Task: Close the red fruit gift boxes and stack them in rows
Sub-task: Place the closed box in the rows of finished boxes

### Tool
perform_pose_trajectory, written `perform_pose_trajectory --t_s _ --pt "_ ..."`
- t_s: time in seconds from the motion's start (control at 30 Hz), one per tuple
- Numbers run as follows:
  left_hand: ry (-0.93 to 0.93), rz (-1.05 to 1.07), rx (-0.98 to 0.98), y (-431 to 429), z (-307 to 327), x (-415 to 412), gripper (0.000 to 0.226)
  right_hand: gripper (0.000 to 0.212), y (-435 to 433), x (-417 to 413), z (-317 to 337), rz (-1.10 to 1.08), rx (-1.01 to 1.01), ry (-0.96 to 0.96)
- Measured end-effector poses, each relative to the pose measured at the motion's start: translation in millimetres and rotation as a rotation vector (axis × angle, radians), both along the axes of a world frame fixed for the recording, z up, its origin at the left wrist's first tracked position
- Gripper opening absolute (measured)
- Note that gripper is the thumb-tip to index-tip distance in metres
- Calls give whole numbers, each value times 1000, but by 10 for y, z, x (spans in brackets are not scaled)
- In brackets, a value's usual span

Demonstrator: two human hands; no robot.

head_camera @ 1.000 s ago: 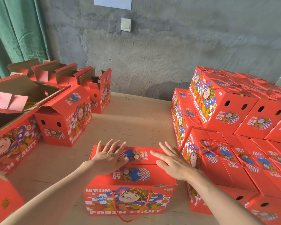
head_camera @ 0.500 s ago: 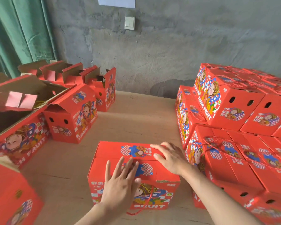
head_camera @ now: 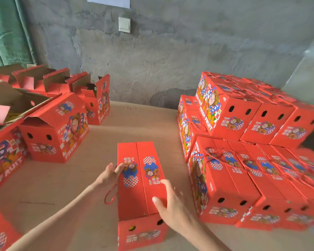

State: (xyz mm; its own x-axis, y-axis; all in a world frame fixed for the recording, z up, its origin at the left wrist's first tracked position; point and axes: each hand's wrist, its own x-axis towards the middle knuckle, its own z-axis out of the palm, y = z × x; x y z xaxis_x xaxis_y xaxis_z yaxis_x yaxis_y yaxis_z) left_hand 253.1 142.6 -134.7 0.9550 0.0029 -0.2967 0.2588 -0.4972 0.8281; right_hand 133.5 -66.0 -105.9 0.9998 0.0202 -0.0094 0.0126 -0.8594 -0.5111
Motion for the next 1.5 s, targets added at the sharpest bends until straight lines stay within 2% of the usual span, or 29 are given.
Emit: perform_pose_trajectory --t_s 0.03,0.07,0.13,0.17,0.23,0.3,0.37,0.4,0.47,0.5,0.53,0.6,0.67,0.77,0.87,0.9,0.97,1.03,1.13,1.3,1.4,1.5 --pt "-27 4 -12 11 40 -3 39 45 -65 -15 -9 -95 110 -43" --pt "-54 12 6 25 60 -7 46 40 -130 -9 3 -224 232 -3" --pt "-116 42 53 54 94 -34 52 48 -201 23 -10 -477 549 337" --pt "-141 58 52 56 128 -69 53 56 -220 44 -69 -529 702 530" --pt "-179 98 -43 70 219 -127 48 66 -203 137 -216 -507 934 683" --pt "-212 141 -222 92 390 -160 28 64 -158 293 -249 -466 1102 648" --pt "-226 136 -373 112 631 -171 14 36 -63 465 -63 -444 1151 530" --pt "-217 118 -429 113 756 -174 17 22 -17 561 54 -447 1177 454" --pt "-208 55 -524 89 996 -190 22 11 67 760 276 -470 1155 262" --pt "-231 17 -534 65 1104 -196 24 15 113 837 410 -455 1099 173" --pt "-266 -24 -522 40 1207 -207 26 18 169 906 548 -406 1051 110" --pt "-341 -111 -498 -30 1384 -226 30 7 318 952 833 -211 1030 61" --pt "-412 -183 -424 -105 1503 -253 34 15 459 935 1053 -23 1107 103" --pt "-585 -215 -50 -145 1596 -275 34 26 563 865 1167 146 1176 283" --pt "-719 -58 138 -42 1510 -319 26 25 513 811 1208 152 1185 487" --pt "-714 24 134 1 1420 -349 24 24 485 820 1230 113 1210 509" --pt "-582 90 140 42 1111 -442 20 23 454 849 1315 30 1253 493" --pt "-401 -8 203 2 696 -590 21 24 470 882 1380 -13 1156 411" --pt "-280 -44 83 -14 320 -730 25 25 557 902 1494 -45 941 272" --pt "-256 -111 -33 77 368 -657 42 26 679 975 1604 -79 813 189" --pt "-300 -136 -5 109 411 -559 42 28 754 1012 1683 -100 764 117" --pt "-344 -129 -122 159 491 -394 37 29 791 1091 1834 -132 712 6"
